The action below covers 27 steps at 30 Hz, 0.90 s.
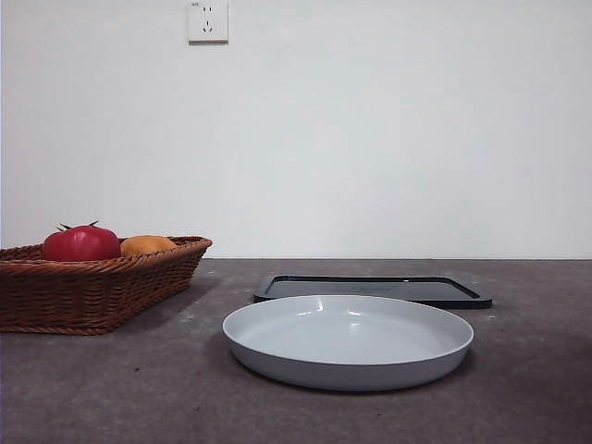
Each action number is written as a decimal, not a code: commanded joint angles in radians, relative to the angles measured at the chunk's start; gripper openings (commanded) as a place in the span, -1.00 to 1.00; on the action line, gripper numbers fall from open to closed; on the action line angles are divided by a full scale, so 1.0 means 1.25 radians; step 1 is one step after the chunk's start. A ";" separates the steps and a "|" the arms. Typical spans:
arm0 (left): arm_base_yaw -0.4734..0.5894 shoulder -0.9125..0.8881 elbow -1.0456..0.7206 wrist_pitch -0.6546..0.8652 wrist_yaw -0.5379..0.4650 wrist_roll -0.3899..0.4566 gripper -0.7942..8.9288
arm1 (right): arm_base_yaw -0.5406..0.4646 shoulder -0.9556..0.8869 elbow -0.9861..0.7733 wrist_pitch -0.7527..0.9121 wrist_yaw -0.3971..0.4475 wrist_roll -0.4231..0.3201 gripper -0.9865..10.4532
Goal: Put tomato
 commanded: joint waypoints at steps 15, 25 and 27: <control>-0.001 0.081 0.214 -0.011 0.000 -0.059 -0.80 | 0.000 0.039 0.230 -0.018 -0.024 0.163 -0.82; -0.001 0.272 0.475 -0.113 0.161 -0.067 -0.80 | 0.000 0.223 0.472 -0.223 -0.235 0.169 -0.82; -0.002 0.303 0.520 -0.136 0.205 -0.070 -0.80 | 0.000 0.258 0.505 -0.255 -0.269 0.169 -0.82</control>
